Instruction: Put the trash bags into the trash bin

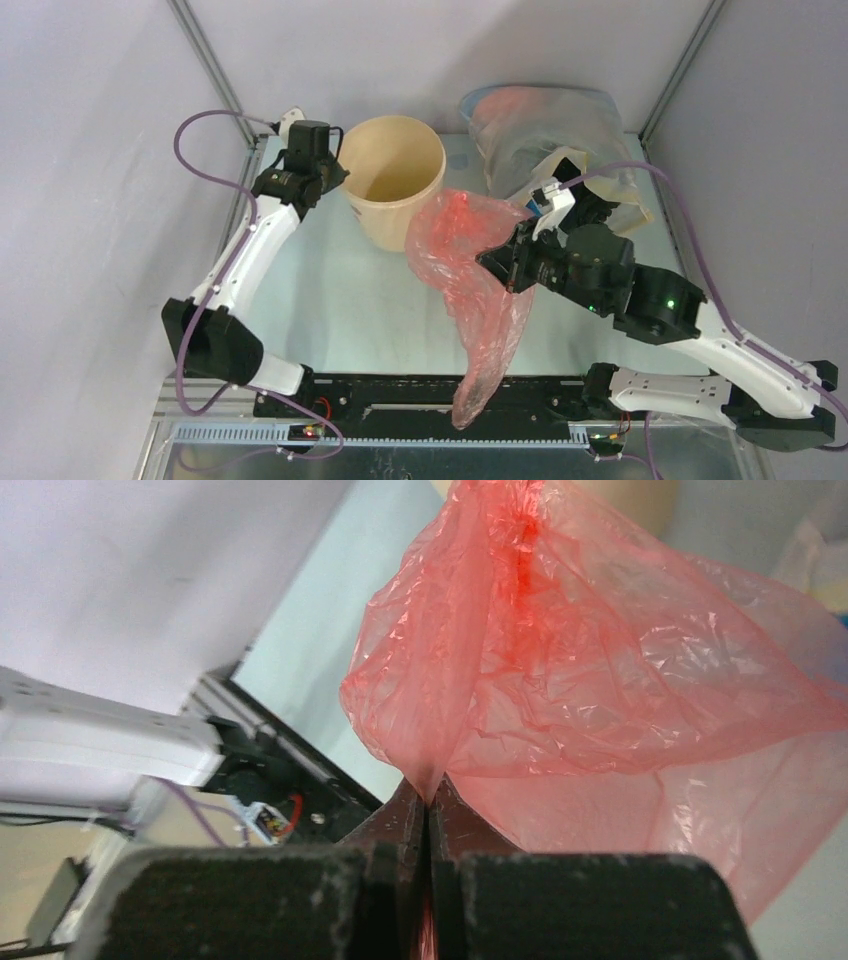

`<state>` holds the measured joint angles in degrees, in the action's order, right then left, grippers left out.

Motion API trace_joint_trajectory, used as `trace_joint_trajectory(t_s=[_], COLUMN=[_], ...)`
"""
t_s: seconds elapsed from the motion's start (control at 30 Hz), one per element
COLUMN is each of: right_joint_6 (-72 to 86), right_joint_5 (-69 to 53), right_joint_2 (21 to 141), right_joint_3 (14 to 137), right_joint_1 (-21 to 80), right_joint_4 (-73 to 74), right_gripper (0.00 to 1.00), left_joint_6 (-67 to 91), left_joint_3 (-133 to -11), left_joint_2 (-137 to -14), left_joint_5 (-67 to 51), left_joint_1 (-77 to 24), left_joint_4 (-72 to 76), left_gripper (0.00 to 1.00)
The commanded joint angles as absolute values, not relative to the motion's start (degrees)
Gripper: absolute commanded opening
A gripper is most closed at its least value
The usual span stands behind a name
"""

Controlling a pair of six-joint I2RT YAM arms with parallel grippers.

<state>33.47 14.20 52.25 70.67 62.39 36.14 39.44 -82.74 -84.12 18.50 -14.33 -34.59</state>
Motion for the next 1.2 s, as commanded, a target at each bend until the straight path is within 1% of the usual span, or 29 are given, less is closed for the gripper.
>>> trace_joint_trajectory(t_s=[0.0, 0.13, 0.4, 0.6, 0.7, 0.77, 0.87, 1.0, 1.17], right_joint_6=[29.68, 29.22, 30.85, 35.0, 36.27, 36.47, 36.54, 36.25, 34.47], right_joint_5=[10.2, 8.92, 7.38, -1.03, -3.19, -6.84, -10.29, -8.88, -7.81], right_joint_2=[52.38, 53.32, 61.13, 65.54, 67.81, 69.69, 74.31, 81.89, 92.68], right_joint_3=[76.12, 79.99, 89.93, 90.87, 90.7, 90.97, 93.39, 98.03, 103.3], right_joint_1=[63.47, 63.5, 61.88, 52.66, 48.83, 46.06, 42.46, 39.05, 38.23], right_joint_4=[37.05, 37.07, 41.62, 41.68, 40.58, 38.36, 37.98, 40.74, 43.38], right_gripper=[0.0, 0.0, 0.0, 0.0, 0.0, 0.0, 0.0, 0.0, 0.0], left_joint_6=[36.18, 34.98, 32.82, 30.28, 30.2, 29.83, 28.7, 28.43, 27.64], left_joint_3=[-83.33, -83.31, -81.26, -81.53, -80.66, -79.99, -80.04, -79.52, -79.27], left_joint_2=[-78.57, -77.78, -74.45, -74.88, -74.78, -74.47, -74.65, -74.53, -75.3], left_joint_5=[22.2, 19.19, 19.87, 21.34, 21.07, 19.61, 17.75, 17.96, 15.89], left_joint_1=[-16.68, -18.54, -24.86, -29.2, -29.6, -29.75, -29.97, -30.0, -30.05], left_joint_4=[-33.35, -35.03, -36.47, -39.64, -40.12, -39.56, -39.21, -39.14, -38.89], left_gripper=[0.0, 0.0, 0.0, 0.0, 0.01, 0.01, 0.07, 0.11, 0.15])
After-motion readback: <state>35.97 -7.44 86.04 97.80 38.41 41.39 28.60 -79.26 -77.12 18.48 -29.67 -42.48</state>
